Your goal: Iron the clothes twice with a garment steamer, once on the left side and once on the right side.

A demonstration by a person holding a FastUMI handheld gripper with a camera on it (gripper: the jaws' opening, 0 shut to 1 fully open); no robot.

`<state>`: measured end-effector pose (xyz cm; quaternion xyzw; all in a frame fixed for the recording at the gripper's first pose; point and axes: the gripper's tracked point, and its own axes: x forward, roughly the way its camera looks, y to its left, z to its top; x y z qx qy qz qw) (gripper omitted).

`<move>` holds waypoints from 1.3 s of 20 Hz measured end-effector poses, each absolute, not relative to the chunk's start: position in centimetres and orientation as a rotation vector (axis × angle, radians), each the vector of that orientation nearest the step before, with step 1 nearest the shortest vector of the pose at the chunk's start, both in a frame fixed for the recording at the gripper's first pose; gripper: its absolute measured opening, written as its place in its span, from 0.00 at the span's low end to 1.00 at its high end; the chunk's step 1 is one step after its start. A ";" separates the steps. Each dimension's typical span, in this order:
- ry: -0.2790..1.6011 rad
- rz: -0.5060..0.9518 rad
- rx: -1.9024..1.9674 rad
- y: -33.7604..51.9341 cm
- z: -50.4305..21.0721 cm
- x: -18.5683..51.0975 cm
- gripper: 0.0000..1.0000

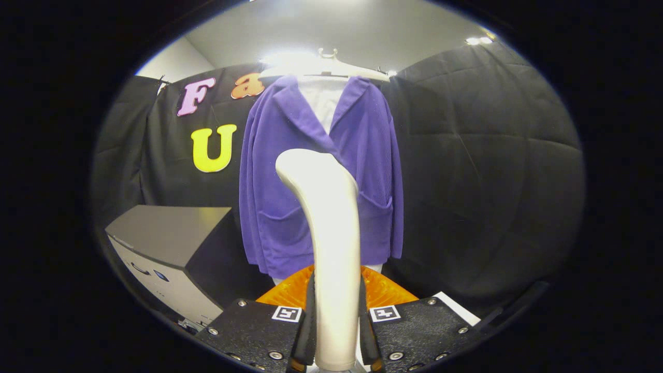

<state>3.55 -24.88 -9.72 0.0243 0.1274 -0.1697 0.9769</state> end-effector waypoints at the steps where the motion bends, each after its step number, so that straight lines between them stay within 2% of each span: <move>1: 0.231 -0.348 0.043 -25.4 -8.1 3.9 0.33; 12: -0.013 -0.522 0.091 -32.9 4.1 10.3 0.33; 21: -0.044 -0.591 0.009 -34.1 6.4 17.3 0.33; 26: -0.036 -0.647 -0.036 -35.0 5.4 18.5 0.33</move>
